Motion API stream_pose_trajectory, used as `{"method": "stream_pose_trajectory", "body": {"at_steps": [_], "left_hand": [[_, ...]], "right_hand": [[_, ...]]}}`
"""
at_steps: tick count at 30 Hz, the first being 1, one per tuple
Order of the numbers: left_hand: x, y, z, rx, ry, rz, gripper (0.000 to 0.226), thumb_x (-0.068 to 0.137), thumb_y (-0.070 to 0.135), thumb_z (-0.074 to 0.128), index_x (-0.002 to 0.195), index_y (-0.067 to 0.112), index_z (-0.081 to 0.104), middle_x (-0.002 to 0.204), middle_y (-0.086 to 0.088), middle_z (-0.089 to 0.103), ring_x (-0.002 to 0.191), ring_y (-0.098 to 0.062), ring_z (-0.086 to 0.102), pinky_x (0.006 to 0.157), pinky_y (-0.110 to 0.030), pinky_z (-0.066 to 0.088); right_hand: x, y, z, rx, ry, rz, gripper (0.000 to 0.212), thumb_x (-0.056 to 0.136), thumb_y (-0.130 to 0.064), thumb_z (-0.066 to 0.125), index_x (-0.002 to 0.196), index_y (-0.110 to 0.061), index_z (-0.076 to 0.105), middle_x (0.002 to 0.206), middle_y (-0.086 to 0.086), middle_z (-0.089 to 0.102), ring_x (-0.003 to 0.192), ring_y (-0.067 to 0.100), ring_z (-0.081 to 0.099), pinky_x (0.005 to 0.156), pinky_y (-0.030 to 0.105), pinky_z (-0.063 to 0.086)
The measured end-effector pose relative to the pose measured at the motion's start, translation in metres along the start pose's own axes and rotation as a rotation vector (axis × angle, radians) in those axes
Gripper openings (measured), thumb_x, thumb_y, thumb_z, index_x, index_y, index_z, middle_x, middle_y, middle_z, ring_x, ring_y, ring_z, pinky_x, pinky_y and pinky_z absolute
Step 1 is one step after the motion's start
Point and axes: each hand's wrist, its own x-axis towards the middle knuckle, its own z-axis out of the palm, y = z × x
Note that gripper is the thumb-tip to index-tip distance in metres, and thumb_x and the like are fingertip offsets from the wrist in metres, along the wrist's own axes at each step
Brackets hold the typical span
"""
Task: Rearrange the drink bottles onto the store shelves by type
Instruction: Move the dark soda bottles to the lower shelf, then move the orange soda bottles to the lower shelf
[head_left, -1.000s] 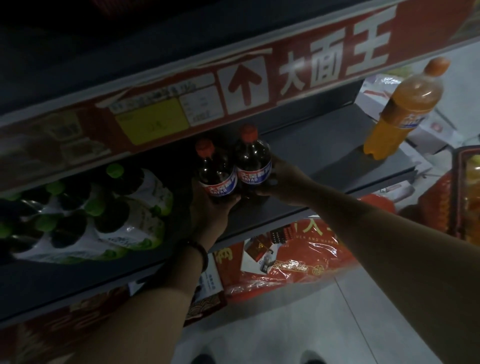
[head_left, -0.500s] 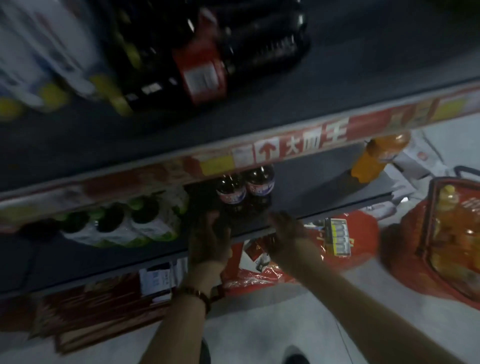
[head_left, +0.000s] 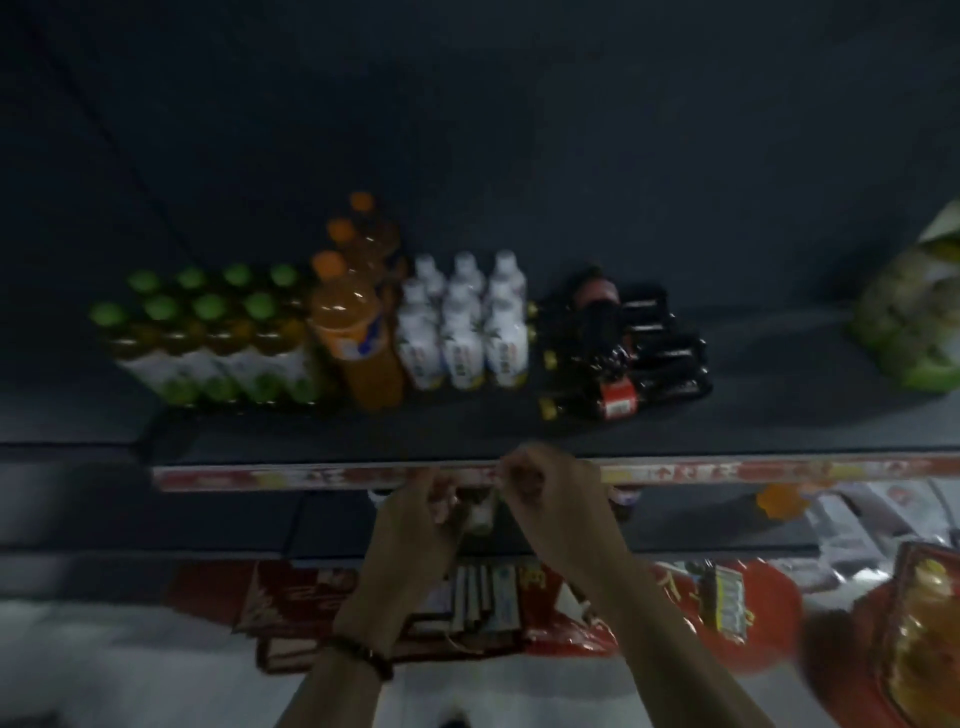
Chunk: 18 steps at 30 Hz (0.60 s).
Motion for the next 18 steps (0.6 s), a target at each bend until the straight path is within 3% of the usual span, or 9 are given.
{"method": "stream_pose_trajectory", "body": {"at_steps": [1,3,4,7,9,11,14,18], "left_hand": [[0.012,-0.001,-0.021,-0.141,0.056,-0.074,0.015,0.102,0.031,0.068,0.114,0.024,0.061,0.099,0.013,0.063,0.083,-0.005,0.061,0.070,-0.014,0.048],[0.028,0.004,-0.067,-0.382,0.129,-0.071,0.009,0.106,0.023,0.061,0.099,0.017,0.062,0.095,0.002,0.059,0.081,-0.013,0.055,0.084,-0.029,0.050],[0.034,0.003,-0.087,-0.377,0.154,-0.057,0.014,0.108,0.019,0.056,0.096,0.017,0.063,0.097,-0.003,0.060,0.080,-0.015,0.056,0.087,-0.034,0.050],[0.053,-0.001,-0.123,-0.438,0.141,-0.066,0.012,0.107,0.027,0.053,0.113,0.023,0.063,0.113,-0.004,0.064,0.087,-0.011,0.060,0.087,-0.035,0.055],[0.061,-0.012,-0.139,-0.264,0.157,-0.036,0.024,0.098,0.031,0.068,0.119,0.029,0.057,0.116,0.004,0.061,0.093,-0.012,0.062,0.086,-0.038,0.054],[0.068,-0.022,-0.147,-0.099,0.179,-0.002,0.043,0.091,0.031,0.078,0.126,0.030,0.054,0.116,0.010,0.057,0.100,-0.013,0.062,0.077,-0.031,0.052],[0.070,-0.032,-0.150,-0.157,0.144,0.009,0.050,0.091,0.029,0.079,0.131,0.030,0.051,0.124,0.009,0.055,0.106,-0.011,0.060,0.073,-0.020,0.049],[0.078,-0.053,-0.149,-0.145,0.108,-0.002,0.060,0.088,0.035,0.081,0.138,0.032,0.048,0.134,0.005,0.056,0.114,-0.014,0.061,0.092,-0.039,0.059]], "right_hand": [[0.013,-0.022,0.006,0.013,-0.005,-0.007,0.004,0.096,-0.025,0.076,0.097,-0.024,0.073,0.084,-0.008,0.073,0.076,0.007,0.068,0.067,0.028,0.056],[0.043,-0.062,0.016,0.025,-0.022,-0.051,0.007,0.096,-0.025,0.076,0.099,-0.022,0.072,0.086,-0.006,0.072,0.078,0.009,0.067,0.070,0.032,0.058],[0.059,-0.080,0.022,0.009,-0.032,-0.087,0.008,0.095,-0.024,0.076,0.100,-0.020,0.071,0.087,-0.004,0.071,0.079,0.011,0.067,0.072,0.036,0.058],[0.114,-0.135,0.033,-0.047,-0.060,-0.103,0.013,0.096,-0.027,0.074,0.106,-0.024,0.066,0.097,-0.007,0.070,0.090,0.012,0.068,0.080,0.032,0.055],[0.152,-0.160,0.042,-0.060,-0.029,-0.133,0.025,0.093,-0.030,0.076,0.114,-0.023,0.065,0.107,-0.004,0.072,0.099,0.015,0.068,0.083,0.030,0.052],[0.184,-0.178,0.056,-0.112,-0.042,-0.137,0.042,0.088,-0.034,0.079,0.125,-0.021,0.064,0.122,0.003,0.068,0.111,0.021,0.065,0.089,0.032,0.051],[0.208,-0.184,0.081,-0.161,-0.074,-0.071,0.063,0.078,-0.036,0.083,0.134,-0.024,0.056,0.128,0.006,0.065,0.118,0.027,0.062,0.092,0.037,0.052],[0.210,-0.177,0.096,-0.101,-0.003,0.002,0.077,0.069,-0.033,0.090,0.136,-0.031,0.051,0.120,0.000,0.068,0.110,0.018,0.063,0.085,0.028,0.046]]}}
